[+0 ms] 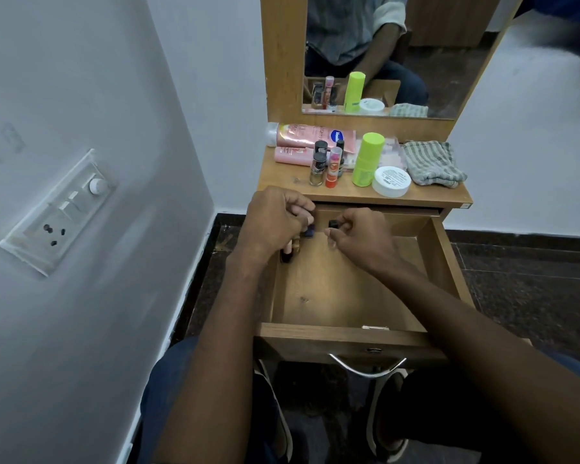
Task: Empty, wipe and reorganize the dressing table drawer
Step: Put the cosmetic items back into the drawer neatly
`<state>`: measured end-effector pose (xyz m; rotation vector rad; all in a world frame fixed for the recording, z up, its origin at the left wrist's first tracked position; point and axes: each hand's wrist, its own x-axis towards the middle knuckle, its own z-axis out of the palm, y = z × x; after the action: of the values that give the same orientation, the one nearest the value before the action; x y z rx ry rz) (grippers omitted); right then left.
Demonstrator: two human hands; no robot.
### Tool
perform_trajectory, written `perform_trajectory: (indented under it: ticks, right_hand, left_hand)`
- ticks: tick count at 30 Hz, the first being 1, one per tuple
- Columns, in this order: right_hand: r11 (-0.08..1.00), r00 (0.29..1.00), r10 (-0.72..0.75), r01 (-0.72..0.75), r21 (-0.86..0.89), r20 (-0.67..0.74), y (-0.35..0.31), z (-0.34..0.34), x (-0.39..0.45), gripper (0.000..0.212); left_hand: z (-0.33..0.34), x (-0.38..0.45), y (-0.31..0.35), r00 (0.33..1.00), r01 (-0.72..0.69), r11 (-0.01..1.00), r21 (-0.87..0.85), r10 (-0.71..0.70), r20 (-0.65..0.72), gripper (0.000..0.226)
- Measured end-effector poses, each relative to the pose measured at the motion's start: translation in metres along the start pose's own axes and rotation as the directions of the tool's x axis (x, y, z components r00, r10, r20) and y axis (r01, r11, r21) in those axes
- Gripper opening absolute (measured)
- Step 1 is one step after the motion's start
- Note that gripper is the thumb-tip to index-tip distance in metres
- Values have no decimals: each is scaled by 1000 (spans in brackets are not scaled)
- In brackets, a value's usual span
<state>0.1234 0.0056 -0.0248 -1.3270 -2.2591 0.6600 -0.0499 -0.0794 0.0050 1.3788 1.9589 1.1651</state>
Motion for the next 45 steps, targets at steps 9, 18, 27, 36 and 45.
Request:
perform_trajectory:
  ticks: [9, 18, 27, 36, 45]
  right_hand:
    - [998, 995, 44, -39, -48, 87, 9, 12, 0, 13]
    - [994, 1000, 30, -29, -108, 1, 8, 10, 3, 30]
    - [1000, 997, 23, -23, 0, 80, 10, 9, 1, 8]
    - [737, 942, 142, -306, 603, 305, 12, 6, -2, 5]
    - [647, 889, 145, -417, 638, 434, 16, 6, -2, 23]
  left_hand:
    - [4, 1, 2, 995, -16, 994, 111, 27, -101, 11]
    - [12, 11, 17, 950, -85, 991, 107, 113, -290, 16]
    - [21, 43, 25, 918, -86, 977, 194, 154, -366, 44]
    - [27, 46, 20, 924, -45, 978, 205, 119, -364, 39]
    - [20, 30, 15, 918, -58, 994, 94, 90, -387, 25]
